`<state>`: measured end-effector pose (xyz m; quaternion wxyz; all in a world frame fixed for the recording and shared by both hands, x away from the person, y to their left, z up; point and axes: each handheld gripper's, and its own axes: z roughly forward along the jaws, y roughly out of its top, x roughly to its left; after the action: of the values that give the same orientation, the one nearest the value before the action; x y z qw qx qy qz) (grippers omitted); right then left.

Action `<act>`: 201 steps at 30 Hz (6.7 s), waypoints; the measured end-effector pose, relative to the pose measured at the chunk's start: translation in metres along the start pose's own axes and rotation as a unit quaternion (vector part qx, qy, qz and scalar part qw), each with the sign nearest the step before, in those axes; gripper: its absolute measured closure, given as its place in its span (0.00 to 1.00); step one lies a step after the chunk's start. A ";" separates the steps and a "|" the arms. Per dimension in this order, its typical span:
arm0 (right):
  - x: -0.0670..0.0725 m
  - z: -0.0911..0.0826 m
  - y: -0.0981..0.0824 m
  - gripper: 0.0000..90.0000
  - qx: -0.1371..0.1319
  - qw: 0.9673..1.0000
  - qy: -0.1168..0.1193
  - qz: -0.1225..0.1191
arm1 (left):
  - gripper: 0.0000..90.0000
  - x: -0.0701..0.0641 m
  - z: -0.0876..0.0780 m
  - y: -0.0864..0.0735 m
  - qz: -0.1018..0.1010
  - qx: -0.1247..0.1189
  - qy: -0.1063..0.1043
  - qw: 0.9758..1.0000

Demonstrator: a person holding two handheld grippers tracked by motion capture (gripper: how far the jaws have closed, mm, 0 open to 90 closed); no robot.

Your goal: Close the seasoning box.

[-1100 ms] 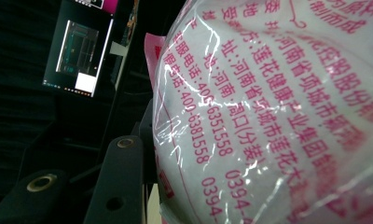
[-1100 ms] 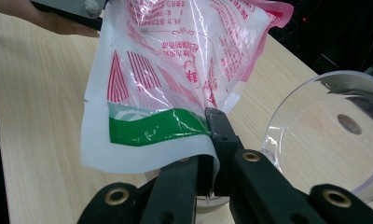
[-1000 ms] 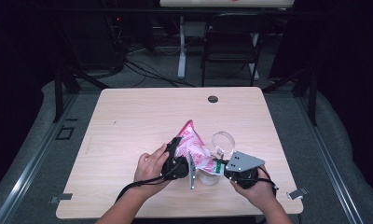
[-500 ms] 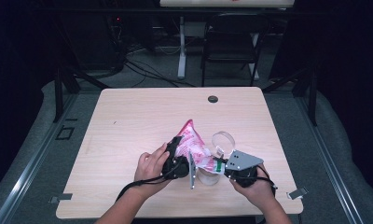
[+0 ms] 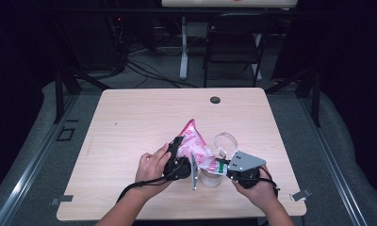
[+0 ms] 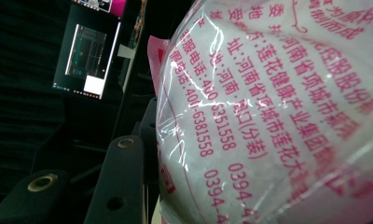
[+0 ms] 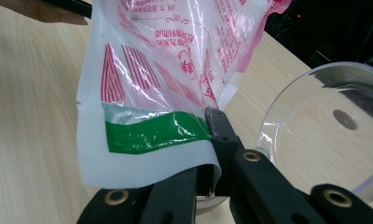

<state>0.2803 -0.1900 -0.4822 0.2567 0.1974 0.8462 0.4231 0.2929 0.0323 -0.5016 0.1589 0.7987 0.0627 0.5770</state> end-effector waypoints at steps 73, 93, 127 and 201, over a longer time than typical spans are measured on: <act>0.000 0.000 0.001 0.99 -0.007 1.000 -0.005 0.006 | 0.68 0.012 -0.008 0.010 0.046 0.001 0.026 0.999; 0.000 0.000 0.001 0.99 -0.007 1.000 -0.006 0.006 | 0.69 0.013 -0.009 0.011 0.046 0.002 0.028 0.999; -0.001 0.001 0.000 0.99 -0.005 1.000 -0.005 0.005 | 0.69 0.014 -0.011 0.013 0.058 0.000 0.037 0.998; -0.001 0.003 -0.003 0.99 -0.005 1.000 -0.002 0.009 | 0.69 0.017 -0.014 0.019 0.066 -0.005 0.046 0.997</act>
<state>0.2829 -0.1908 -0.4859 0.2560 0.2047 0.8416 0.4294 0.2841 0.0222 -0.4759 0.1216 0.7731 0.0143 0.6224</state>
